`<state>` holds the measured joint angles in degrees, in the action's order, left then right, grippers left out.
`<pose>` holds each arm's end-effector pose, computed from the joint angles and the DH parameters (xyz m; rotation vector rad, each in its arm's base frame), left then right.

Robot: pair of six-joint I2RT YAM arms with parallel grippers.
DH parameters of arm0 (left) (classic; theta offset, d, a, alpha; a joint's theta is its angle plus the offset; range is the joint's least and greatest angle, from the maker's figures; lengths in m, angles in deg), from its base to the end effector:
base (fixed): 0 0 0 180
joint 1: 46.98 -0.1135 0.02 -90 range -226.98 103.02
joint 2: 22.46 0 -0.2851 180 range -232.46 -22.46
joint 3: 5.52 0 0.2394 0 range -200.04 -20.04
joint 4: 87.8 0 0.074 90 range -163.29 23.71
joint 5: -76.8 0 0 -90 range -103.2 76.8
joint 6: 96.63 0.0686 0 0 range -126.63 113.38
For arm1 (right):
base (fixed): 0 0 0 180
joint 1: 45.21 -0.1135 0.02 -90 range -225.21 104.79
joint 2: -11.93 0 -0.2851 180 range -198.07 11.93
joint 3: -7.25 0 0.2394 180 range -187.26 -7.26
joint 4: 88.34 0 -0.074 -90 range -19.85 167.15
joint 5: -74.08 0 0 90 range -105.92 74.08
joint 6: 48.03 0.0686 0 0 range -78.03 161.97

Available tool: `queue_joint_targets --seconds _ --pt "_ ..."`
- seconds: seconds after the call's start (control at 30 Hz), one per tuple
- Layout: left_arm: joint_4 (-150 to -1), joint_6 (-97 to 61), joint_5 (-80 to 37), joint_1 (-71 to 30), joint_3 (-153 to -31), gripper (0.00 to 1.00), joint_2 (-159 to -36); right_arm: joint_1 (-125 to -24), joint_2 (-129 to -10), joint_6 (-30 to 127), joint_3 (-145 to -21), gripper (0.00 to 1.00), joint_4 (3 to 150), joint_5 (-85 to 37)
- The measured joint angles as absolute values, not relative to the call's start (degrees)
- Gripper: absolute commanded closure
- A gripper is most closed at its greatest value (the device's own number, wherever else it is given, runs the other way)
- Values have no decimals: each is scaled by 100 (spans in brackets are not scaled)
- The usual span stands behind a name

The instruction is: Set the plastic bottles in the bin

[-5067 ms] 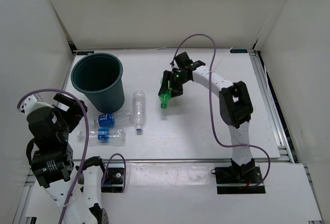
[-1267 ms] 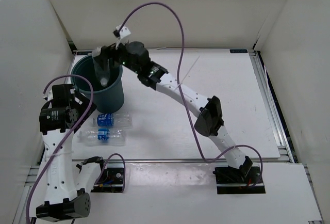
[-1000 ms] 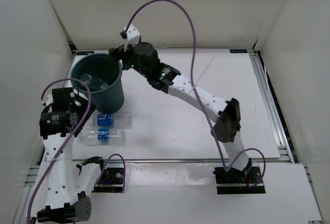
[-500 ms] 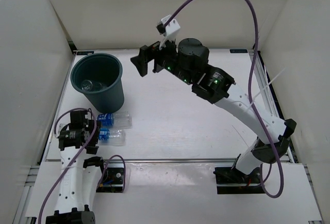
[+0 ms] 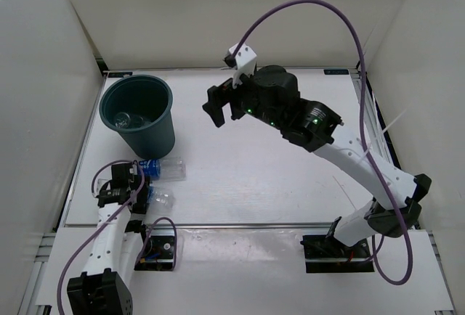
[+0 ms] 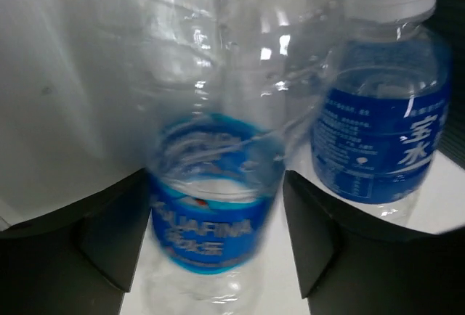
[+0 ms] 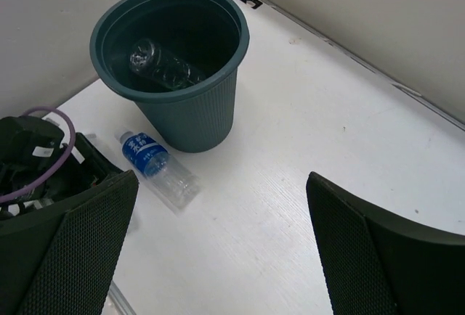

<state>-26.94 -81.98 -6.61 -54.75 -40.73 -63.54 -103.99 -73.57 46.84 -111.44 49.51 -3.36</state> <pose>0.0974 0.0212 0.1458 -1.8389 2.0253 -0.1824 0.1875 0.2806 0.5068 -0.6492 1.6411 0.6276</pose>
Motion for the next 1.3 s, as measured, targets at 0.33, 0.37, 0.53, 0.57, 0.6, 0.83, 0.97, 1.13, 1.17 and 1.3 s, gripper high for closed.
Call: queue_joint_targets --seconds 0.33,0.37,0.53,0.57,0.6,0.83,0.97,1.13,1.17,1.3 --pt "-1863 -8504 -733 -5512 -4505 52 -5213 -10356 -6941 4754 -10716 0 4658 -498" --pt "-1597 -8580 -735 -5512 -4851 52 -5097 -10356 -6941 4756 -10666 0 4638 -513" --pt "-600 -8650 -663 -5512 -7220 52 -4826 -10356 -6955 4780 -10572 0 4509 -568" --pt "-510 -8523 -606 -5512 -7648 52 -4855 -10356 -6955 4780 -10572 0 4496 -585" --pt "-497 -8370 -521 -5512 -7996 52 -4905 -10356 -6955 4782 -10572 0 4485 -607" --pt "-1765 -6996 390 -5512 -9447 47 -6249 -10356 -6955 4889 -10572 0 4402 -767" --pt "-2508 -6344 932 -5503 -9808 41 -7681 -10356 -6955 4944 -10574 0 4317 -880" --pt "-3065 -5678 1936 -4933 -10077 7 -9165 -10356 -6950 5042 -10574 0 4208 -998" --pt "-3142 -5575 2069 -4804 -10077 0 -9336 -10356 -6946 5060 -10574 0 4164 -1011" --pt "-3284 -5203 2408 -4332 -10079 0 -9583 -10356 -6895 5108 -10572 0 3985 -1024"
